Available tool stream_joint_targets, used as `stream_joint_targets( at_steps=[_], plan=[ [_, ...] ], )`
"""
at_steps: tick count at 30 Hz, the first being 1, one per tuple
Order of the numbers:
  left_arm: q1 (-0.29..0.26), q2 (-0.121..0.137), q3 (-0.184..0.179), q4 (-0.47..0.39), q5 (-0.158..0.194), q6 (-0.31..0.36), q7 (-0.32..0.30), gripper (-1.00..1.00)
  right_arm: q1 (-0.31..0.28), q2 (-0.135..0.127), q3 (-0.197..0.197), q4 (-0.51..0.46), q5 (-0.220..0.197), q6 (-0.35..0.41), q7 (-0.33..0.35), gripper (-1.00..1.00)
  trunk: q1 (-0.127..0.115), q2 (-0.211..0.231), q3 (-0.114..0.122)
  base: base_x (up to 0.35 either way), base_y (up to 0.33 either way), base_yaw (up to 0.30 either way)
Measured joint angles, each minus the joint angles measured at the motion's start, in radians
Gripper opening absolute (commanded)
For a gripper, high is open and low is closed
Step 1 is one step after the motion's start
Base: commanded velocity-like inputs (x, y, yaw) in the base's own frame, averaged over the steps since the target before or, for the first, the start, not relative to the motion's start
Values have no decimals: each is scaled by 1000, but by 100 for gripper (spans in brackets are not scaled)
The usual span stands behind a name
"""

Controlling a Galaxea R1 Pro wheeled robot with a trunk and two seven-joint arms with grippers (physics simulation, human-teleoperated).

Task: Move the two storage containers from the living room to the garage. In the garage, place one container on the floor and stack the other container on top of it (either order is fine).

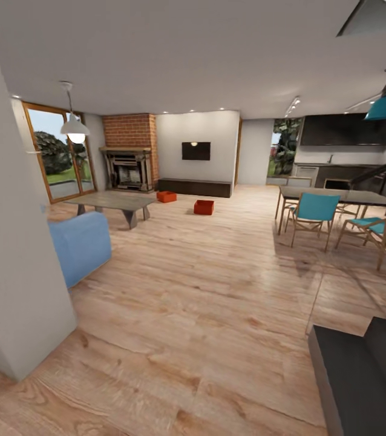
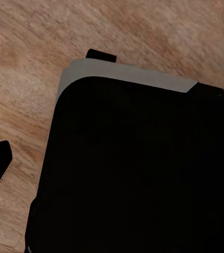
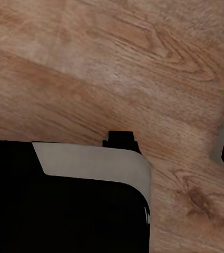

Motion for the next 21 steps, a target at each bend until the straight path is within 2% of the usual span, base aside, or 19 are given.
stream_joint_targets(
  at_steps=[8,19,20,21],
  plan=[
    [0,0,0,6,-1,2,0,100,0,-1,0,0,0,-4,-2,100,0,0,0,324,0,-264],
    [0,0,0,6,-1,1,0,100,0,0,0,0,3,-5,-1,100,0,0,0,325,0,-22],
    [0,0,0,6,-1,1,0,100,0,0,0,0,13,-5,-2,100,0,0,0,325,0,0],
    [0,0,0,6,-1,1,0,100,0,2,0,0,53,-5,-3,100,0,0,0,325,0,0]
  ],
)
